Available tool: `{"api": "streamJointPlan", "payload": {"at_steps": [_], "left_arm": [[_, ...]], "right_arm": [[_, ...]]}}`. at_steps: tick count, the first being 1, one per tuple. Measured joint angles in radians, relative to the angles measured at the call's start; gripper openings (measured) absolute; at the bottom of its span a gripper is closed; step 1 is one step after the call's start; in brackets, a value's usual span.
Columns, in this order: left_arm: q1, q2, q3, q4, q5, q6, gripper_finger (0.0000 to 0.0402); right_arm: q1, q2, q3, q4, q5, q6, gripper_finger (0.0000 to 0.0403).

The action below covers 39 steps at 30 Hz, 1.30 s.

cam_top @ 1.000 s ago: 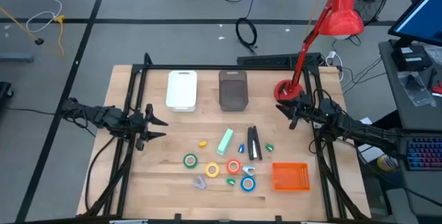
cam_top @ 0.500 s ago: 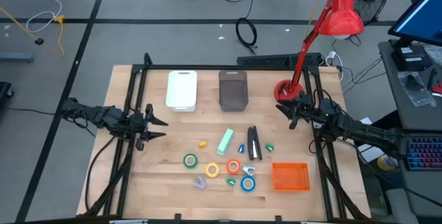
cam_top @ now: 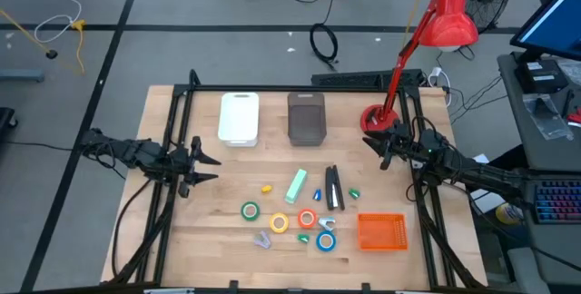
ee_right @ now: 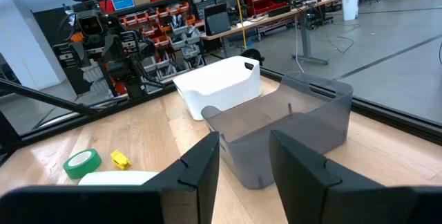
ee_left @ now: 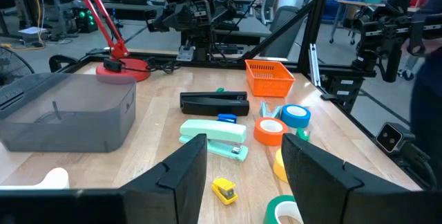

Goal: Pick and place Stapler, Stapler remover, tape

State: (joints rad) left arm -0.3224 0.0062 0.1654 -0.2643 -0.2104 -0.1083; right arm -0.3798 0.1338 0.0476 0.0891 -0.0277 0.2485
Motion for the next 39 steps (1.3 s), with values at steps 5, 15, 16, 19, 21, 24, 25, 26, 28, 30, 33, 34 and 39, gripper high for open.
{"api": "streamJointPlan", "payload": {"at_steps": [5,15,16,19,21,24,25,26,28,30,33,34,39], "left_arm": [[0.0,0.0,0.0,0.0,0.0,0.0,0.0189],[0.0,0.0,0.0,0.0,0.0,0.0,0.0189],[0.0,0.0,0.0,0.0,0.0,0.0,0.0189],[0.0,0.0,0.0,0.0,0.0,0.0,0.0189],[0.0,0.0,0.0,0.0,0.0,0.0,0.0189],[0.0,0.0,0.0,0.007,0.0,0.0,0.0189],[0.0,0.0,0.0,0.007,0.0,0.0,0.0189],[0.0,0.0,0.0,0.006,0.0,0.0,0.0189],[0.0,0.0,0.0,0.007,0.0,0.004,0.0189],[0.0,0.0,0.0,0.007,-0.011,0.065,0.0189],[0.0,0.0,0.0,0.008,-0.025,0.16,0.0189],[0.0,0.0,0.0,0.008,-0.027,0.179,0.0189],[0.0,0.0,0.0,0.038,-0.027,0.197,0.0189]], "right_arm": [[0.0,0.0,0.0,0.006,0.0,0.0,0.0118],[0.0,0.0,0.0,0.012,-0.002,0.0,0.0118],[0.0,0.0,0.0,0.012,-0.002,0.001,0.0118],[0.0,0.0,0.0,0.012,-0.002,0.0,0.0118],[0.0,0.0,0.0,0.012,-0.002,0.0,0.0118],[0.0,0.0,0.0,0.031,-0.001,0.002,0.0118],[0.0,0.0,0.0,0.039,-0.001,0.008,0.0118],[0.0,0.0,0.0,0.048,0.0,0.023,0.0118],[0.0,0.0,0.0,0.071,0.001,0.073,0.0118],[0.0,0.0,0.0,0.082,0.005,0.145,0.0118],[0.0,0.0,0.0,0.087,0.005,0.26,0.0118],[0.0,0.0,0.0,0.086,0.005,0.288,0.0118],[0.0,0.0,0.0,0.087,0.002,0.363,0.0118]]}}
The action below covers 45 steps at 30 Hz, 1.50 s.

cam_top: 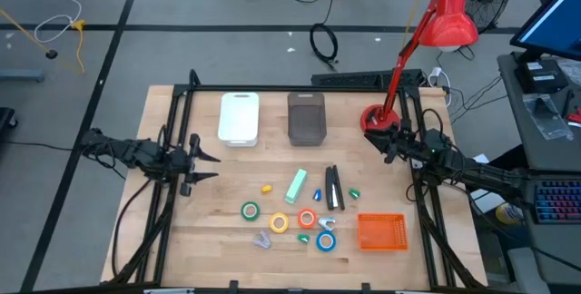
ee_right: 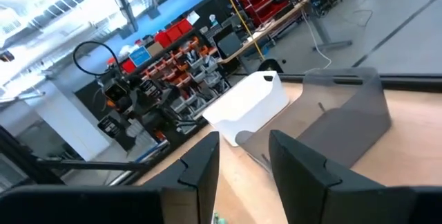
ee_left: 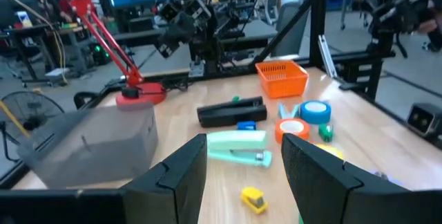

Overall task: Pick and place Stapler, Stapler remover, tape
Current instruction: Put the large black stapler into the white bin

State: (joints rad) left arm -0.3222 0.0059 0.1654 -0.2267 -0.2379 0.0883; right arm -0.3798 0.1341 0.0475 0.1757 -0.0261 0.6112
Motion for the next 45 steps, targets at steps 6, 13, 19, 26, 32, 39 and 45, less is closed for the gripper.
{"api": "streamJointPlan", "payload": {"at_steps": [6,13,19,26,32,39,45], "left_arm": [[0.0,0.0,0.0,0.066,0.0,-0.005,0.0189],[0.0,0.0,0.0,0.066,0.0,-0.019,0.0189],[0.0,0.0,0.0,0.064,0.0,-0.057,0.0189],[0.0,0.0,0.0,0.06,0.0,-0.067,0.0189],[0.0,0.0,0.0,0.05,0.0,-0.067,0.0189],[0.0,0.0,0.0,0.027,0.0,-0.067,0.0189],[0.0,0.0,0.0,0.028,-0.001,-0.067,0.0189]], "right_arm": [[0.001,0.003,0.004,0.065,-0.027,0.071,0.0118],[0.089,0.141,0.147,0.108,-0.11,0.108,0.0115],[0.214,0.402,0.353,0.087,-0.11,0.007,0.0088],[0.325,0.684,0.586,-0.209,-0.135,-0.048,0.0051],[0.362,0.828,0.683,-0.476,-0.131,-0.037,0.0012],[0.391,0.959,0.687,-0.589,-0.103,0.082,0.0002],[0.433,1.094,0.773,-0.702,-0.1,0.133,0.0001]]}}
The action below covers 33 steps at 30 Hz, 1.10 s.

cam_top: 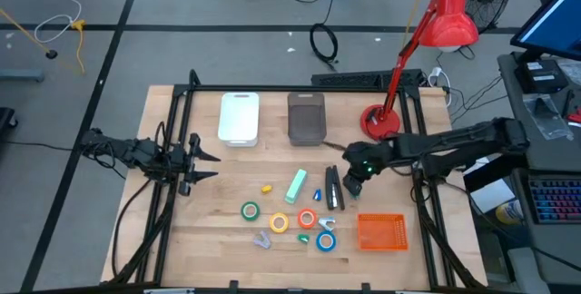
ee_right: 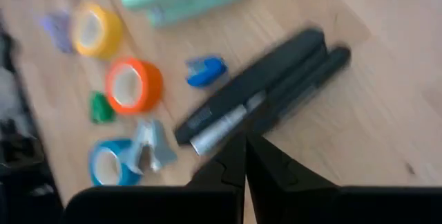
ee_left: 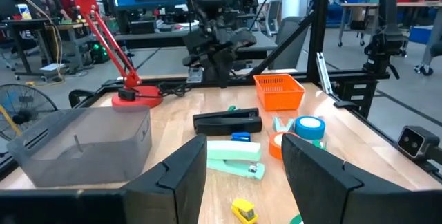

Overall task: Pick and place Stapler, Stapler remover, tape
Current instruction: Put the large black stapler into the white bin

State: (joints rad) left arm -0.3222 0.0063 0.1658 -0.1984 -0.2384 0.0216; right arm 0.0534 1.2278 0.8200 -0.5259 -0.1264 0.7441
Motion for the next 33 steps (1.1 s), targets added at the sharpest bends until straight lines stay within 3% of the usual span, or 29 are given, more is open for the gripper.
{"api": "streamJointPlan", "payload": {"at_steps": [5,8,20,24,33], "left_arm": [[0.0,0.0,0.0,0.001,-0.031,-0.001,0.0189],[0.0,0.0,0.0,0.001,-0.045,0.0,0.0189],[0.0,0.0,0.0,-0.003,-0.052,0.003,0.0189],[0.0,0.0,0.0,-0.007,-0.052,0.002,0.0189],[0.0,0.0,0.0,-0.008,-0.052,0.002,0.0189]], "right_arm": [[0.044,0.15,0.158,-0.21,0.049,0.004,0.0001],[0.056,0.216,0.214,-0.238,0.053,0.005,0.0001],[0.015,0.271,0.232,-0.236,0.044,0.023,0.0007],[-0.009,0.267,0.232,-0.237,0.043,0.082,0.0037],[-0.004,0.267,0.232,-0.233,0.019,0.173,0.0153]]}}
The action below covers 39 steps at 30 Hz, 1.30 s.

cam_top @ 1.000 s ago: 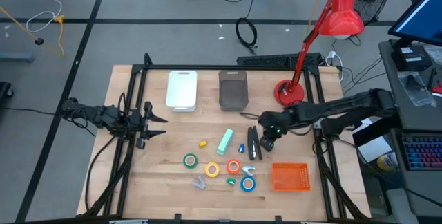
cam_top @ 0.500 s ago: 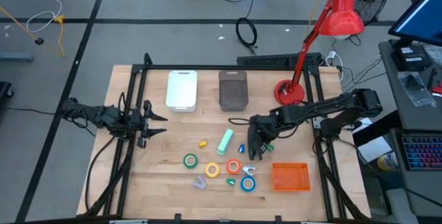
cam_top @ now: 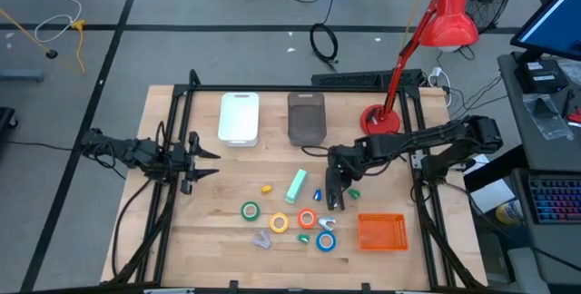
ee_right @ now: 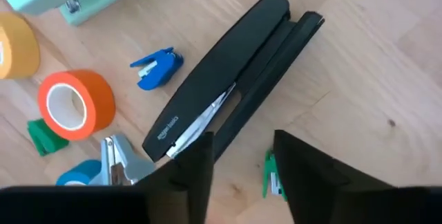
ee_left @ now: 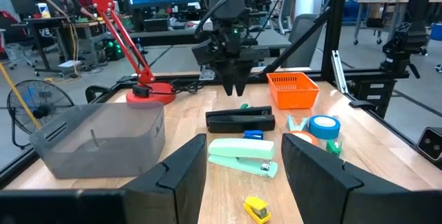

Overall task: Pick and place Stapler, Stapler remover, tape
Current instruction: Put the large black stapler into the white bin

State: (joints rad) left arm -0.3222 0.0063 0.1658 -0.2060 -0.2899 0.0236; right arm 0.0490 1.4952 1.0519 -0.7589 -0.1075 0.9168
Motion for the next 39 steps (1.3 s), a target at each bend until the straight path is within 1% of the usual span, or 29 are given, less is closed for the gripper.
{"api": "streamJointPlan", "payload": {"at_steps": [4,9,15,18,21,29,33,39], "left_arm": [[0.0,0.0,0.0,-0.005,0.0,0.02,0.0189],[0.0,0.0,0.0,-0.007,0.0,0.042,0.0189],[0.0,0.0,0.0,-0.007,0.0,0.05,0.0189],[0.0,0.0,0.0,-0.007,0.0,0.05,0.0189],[0.0,0.0,0.0,-0.008,0.0,0.047,0.0189],[0.0,0.0,0.0,-0.006,-0.001,0.045,0.0189],[0.0,0.0,0.0,-0.006,-0.001,0.043,0.0189],[0.0,0.0,0.0,-0.005,-0.001,0.034,0.0189]], "right_arm": [[0.018,0.0,-0.013,0.029,-0.002,0.026,0.0172],[0.038,0.0,-0.06,0.12,-0.001,0.095,0.0168],[0.044,0.001,-0.126,0.148,-0.042,0.14,0.0165],[0.044,0.005,-0.149,0.204,-0.075,0.142,0.0164],[0.045,0.016,-0.16,0.238,-0.082,0.145,0.0164],[0.045,0.043,-0.16,0.231,-0.071,0.106,0.0164],[0.045,0.061,-0.16,0.224,-0.027,0.093,0.0163],[0.043,0.09,-0.157,0.249,-0.029,0.065,0.0146]]}}
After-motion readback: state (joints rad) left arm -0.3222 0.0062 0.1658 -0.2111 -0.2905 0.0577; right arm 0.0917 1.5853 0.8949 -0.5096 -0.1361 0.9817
